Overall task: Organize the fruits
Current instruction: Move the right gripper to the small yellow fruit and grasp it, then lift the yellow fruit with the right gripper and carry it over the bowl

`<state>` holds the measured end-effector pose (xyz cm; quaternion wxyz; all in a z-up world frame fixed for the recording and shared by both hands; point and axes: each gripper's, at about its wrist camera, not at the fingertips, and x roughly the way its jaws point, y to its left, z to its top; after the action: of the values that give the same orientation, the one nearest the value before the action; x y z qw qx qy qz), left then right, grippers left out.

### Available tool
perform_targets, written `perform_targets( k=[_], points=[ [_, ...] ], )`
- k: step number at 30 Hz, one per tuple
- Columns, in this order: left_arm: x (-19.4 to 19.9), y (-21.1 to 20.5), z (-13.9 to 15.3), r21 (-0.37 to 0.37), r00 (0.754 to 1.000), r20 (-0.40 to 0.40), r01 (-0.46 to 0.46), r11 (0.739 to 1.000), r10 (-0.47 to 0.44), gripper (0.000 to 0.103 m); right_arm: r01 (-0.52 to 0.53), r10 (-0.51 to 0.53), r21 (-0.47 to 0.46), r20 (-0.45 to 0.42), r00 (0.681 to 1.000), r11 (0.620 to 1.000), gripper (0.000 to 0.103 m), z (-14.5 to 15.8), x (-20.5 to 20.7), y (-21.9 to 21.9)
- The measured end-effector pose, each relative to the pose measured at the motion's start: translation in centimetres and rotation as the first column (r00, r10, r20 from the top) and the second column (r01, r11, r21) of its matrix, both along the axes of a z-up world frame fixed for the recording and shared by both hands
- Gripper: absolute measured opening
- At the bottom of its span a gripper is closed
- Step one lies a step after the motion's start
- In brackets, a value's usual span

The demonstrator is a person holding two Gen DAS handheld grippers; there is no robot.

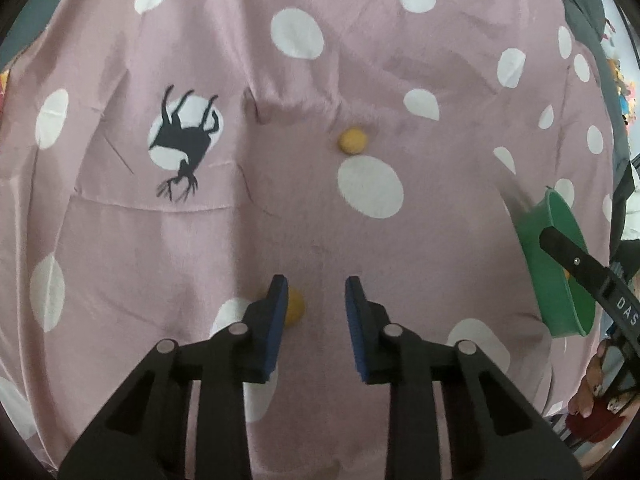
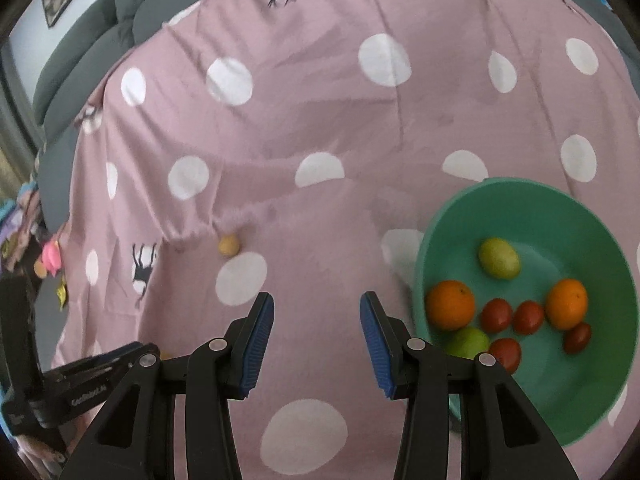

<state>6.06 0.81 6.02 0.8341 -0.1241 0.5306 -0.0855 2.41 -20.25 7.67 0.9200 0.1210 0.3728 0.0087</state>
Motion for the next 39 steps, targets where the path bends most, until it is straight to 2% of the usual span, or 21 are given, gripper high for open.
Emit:
perform_targets(
  k=[3,12,17,20,22,27,32,35,39],
  points=[
    [0.2,0.1,-0.6,-0.007,1.0,-0.027,-0.013,1.0,0.013,0.025,-0.007,0.007,-0.009,-0.012,1.0,1.0,0.045,-0.2,0.1,0.3],
    [0.4,0.6,-1.1,0.041,0.997,-0.056,-0.053,0.998,0.055,0.025,-0.024,0.024,-0.037,-0.023,0.999,0.999,0.045,-0.4,0.1,1.1],
    [0.4,0.3,-1.2,0.051,0.998,-0.04,-0.051,0.997,0.053,0.025,-0.032,0.03,-0.045,-0.029,0.999,0.999,0.046,-0.7,0.2,1.4],
    [0.4,-0.2,-1.3,0.104,0.999,-0.02,-0.048,0.993,0.05,0.021,-0.034,0.033,-0.048,-0.037,0.999,0.998,0.046,-0.9,0.3,1.6],
    [0.6,-0.5,-1.6,0.115,0.999,-0.021,-0.046,0.992,0.049,0.023,-0.036,0.034,-0.053,-0.041,0.999,0.998,0.045,-1.1,0.4,1.7],
    [0.9,-0.6,-2.6,0.075,0.997,-0.069,-0.038,0.996,0.043,0.025,-0.046,0.043,-0.068,-0.052,0.998,0.997,0.045,-1.4,0.5,2.2],
    [0.8,-1.1,-2.4,0.089,0.997,-0.05,-0.046,0.995,0.05,0.025,-0.06,0.054,-0.087,-0.065,0.996,0.994,0.046,-1.9,0.7,3.0],
    [0.8,-1.1,-2.4,0.057,0.998,-0.053,-0.044,0.997,0.047,0.025,-0.071,0.065,-0.085,-0.068,0.996,0.994,0.045,-2.0,1.0,3.4],
    [0.3,-0.7,-0.7,0.049,0.999,0.018,-0.051,0.997,0.05,0.025,-0.099,0.094,-0.055,-0.084,0.992,0.994,0.046,-2.1,2.8,4.2]
  ],
)
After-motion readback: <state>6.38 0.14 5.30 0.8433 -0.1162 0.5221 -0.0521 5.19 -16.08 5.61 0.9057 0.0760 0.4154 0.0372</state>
